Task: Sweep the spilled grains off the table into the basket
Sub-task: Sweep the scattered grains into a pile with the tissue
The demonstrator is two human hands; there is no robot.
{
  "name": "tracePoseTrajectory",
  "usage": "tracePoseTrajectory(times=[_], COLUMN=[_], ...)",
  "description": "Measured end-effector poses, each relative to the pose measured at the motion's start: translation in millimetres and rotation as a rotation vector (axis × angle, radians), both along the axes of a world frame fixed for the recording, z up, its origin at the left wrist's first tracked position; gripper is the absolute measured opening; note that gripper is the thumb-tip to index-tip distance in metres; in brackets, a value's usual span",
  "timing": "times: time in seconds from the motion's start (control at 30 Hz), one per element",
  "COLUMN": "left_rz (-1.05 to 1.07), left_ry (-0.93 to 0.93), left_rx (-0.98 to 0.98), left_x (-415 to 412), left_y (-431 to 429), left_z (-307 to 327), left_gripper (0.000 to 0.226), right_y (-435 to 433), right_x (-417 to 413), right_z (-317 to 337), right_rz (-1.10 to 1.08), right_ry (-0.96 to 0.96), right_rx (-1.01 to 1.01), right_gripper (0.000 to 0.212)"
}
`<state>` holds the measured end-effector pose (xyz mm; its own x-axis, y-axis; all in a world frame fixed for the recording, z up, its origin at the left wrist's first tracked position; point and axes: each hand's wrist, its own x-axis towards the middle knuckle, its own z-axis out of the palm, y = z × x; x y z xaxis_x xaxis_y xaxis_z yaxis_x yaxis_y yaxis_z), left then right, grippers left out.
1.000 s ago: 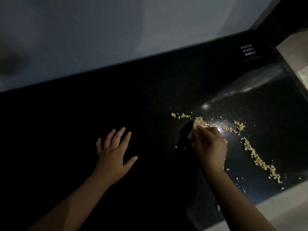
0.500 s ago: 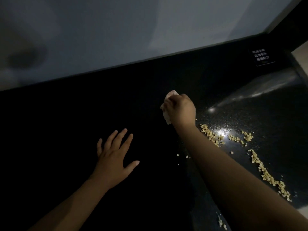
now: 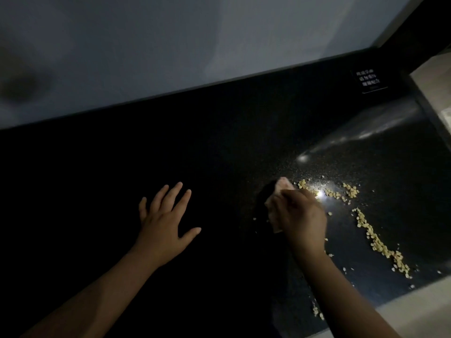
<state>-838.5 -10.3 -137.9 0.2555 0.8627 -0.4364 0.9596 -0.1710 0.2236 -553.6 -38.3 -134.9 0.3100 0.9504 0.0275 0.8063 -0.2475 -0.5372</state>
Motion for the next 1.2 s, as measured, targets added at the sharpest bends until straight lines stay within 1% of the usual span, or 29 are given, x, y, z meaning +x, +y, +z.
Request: tracePoseTrajectory(times=[0.17,0.27,0.43,0.57,0.63,0.7,0.77,0.87,0.97,1.07,1.2], left_rz=[0.012,0.014,0.001,-0.006,-0.004,-0.003,-0.005,-0.003,-0.012,-0.018,-0.011], left_ry=[-0.007,0.014,-0.003,-0.007,-0.006,-0.015,-0.006,0.004,0.003,0.002,0.013], left_rx=[0.003,0.005,0.031,0.038,0.044,0.047,0.039,0.042,0.051,0.042,0.035], left_x=[0,1,0,0,0,0,0,1,1,0,2], left_y=[0,1,-1,-2,-3,-3,-3,-3,-3,-3,-4], left_z=[-1,-2,-2,-1,-1,-1,0,0,0,1,4], left_gripper=[0.086,0.086,0.086,0.086,0.086,0.086,0.086,0.086,0.085,0.085,0.084], right_y=[39,55,14,-23,-33,-37,-38,-39,-43,-53,-73], right_x=[-62,-82,-46,-3,3,-9,-33,-66,-66,-40,4], right_z=[-1,-13,-17,-12,-3,7,12,1,-13,-19,-12], right_rz=[0.227,0.276,0.218,0.041,0.002,0.028,0.092,0.205,0.220,0.152,-0.026], right_ry=[0.065,0.069,-0.028,-0.066,-0.071,-0.016,0.049,0.046,0.032,-0.050,-0.117], right_rx=[0.012,-0.030,-0.004,-0.037,0.000,0.062,0.081,0.022,0.008,0.009,0.017], right_gripper=[0.018,0.011,0.013,0.010,0.007,0.007,0.006,0.006,0.012,0.016,0.014])
